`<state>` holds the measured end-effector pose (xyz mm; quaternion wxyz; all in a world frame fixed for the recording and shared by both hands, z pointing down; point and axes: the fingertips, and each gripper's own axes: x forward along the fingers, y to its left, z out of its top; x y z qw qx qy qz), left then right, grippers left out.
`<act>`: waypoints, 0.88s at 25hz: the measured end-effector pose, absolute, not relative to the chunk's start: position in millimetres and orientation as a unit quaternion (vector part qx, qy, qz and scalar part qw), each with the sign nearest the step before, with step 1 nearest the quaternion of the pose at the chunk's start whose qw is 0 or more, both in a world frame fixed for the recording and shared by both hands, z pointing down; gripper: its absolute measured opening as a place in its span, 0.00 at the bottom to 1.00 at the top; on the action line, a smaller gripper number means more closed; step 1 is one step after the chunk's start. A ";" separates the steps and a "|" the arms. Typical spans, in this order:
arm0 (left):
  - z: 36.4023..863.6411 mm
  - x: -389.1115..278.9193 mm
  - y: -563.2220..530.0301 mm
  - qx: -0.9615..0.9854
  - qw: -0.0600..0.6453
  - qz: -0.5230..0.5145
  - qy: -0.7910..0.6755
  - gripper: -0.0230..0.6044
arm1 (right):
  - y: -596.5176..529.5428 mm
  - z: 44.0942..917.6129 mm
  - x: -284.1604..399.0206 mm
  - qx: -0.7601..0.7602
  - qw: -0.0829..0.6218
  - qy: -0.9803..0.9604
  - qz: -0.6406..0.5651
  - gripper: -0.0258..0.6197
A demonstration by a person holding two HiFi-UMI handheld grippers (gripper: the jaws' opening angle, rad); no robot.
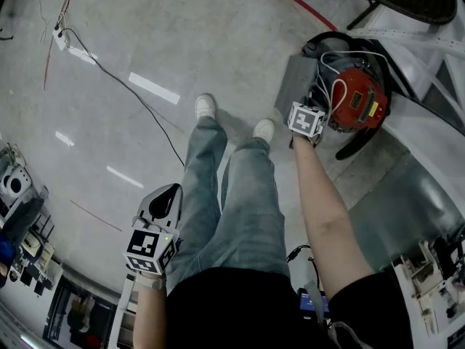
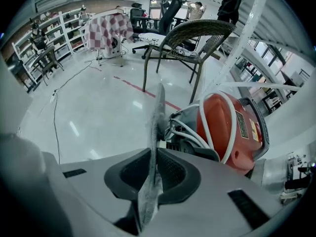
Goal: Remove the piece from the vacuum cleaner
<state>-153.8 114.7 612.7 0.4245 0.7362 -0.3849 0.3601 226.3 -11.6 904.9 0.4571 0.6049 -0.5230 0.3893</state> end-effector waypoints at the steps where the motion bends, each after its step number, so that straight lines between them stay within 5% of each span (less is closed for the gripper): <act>1: 613.4 -153.8 115.8 0.736 0.426 0.360 -0.384 0.07 | -7.0 906.5 228.6 0.604 0.464 -0.517 0.392 0.14; 22: 618.5 -159.2 122.8 0.726 0.444 0.349 -0.392 0.07 | 2.7 908.2 224.8 0.593 0.489 -0.500 0.398 0.13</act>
